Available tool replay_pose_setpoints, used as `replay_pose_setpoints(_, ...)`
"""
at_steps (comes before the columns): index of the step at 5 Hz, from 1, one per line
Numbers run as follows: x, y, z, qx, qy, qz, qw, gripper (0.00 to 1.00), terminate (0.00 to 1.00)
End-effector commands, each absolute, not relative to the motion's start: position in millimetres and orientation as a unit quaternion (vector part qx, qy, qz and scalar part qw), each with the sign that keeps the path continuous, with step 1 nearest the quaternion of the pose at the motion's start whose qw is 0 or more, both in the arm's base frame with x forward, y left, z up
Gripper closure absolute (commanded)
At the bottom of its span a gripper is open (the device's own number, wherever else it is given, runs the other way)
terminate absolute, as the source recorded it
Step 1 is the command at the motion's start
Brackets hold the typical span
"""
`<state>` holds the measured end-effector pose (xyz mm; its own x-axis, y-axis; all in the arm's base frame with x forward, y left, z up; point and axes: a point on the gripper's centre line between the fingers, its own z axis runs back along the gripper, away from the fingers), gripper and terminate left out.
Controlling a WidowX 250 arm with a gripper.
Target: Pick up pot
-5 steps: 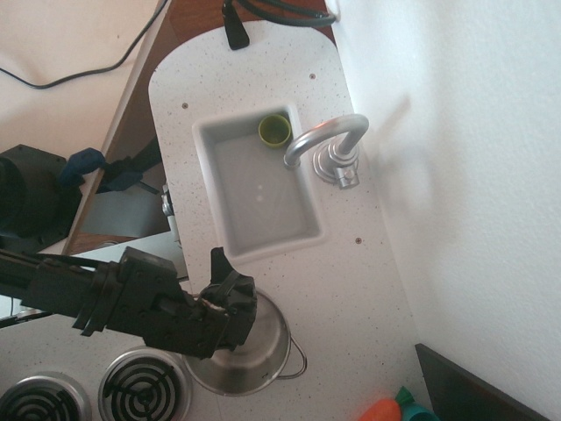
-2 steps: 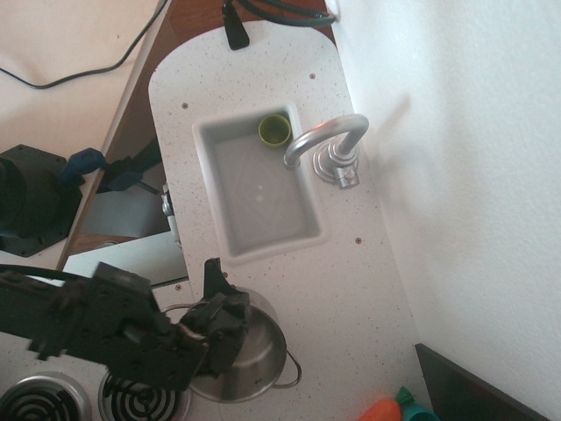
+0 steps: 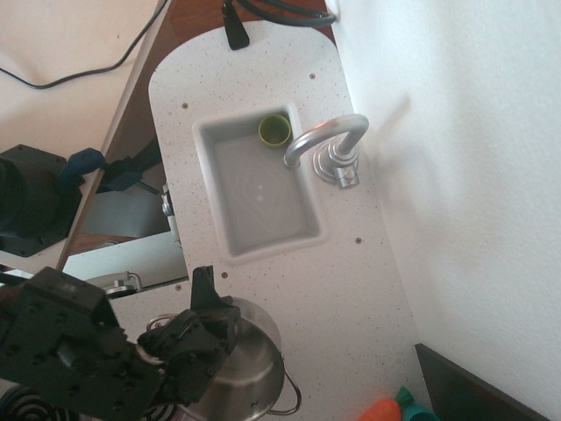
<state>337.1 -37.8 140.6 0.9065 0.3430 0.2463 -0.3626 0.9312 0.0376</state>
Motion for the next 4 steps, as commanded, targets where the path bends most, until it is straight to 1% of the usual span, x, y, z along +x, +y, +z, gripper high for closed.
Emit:
replay_pose_setpoints(1,342.2,-43.9,182.8,0.022,-0.179,0.182,0.967,0.00,0.00)
replay_pose_setpoints(3,337.4,-41.0,187.1,0.028,-0.182,0.187,0.965,0.00,0.00)
replay_pose_setpoints(4,337.1,-38.7,185.3,0.029,-0.181,0.191,0.965,0.00,1.00)
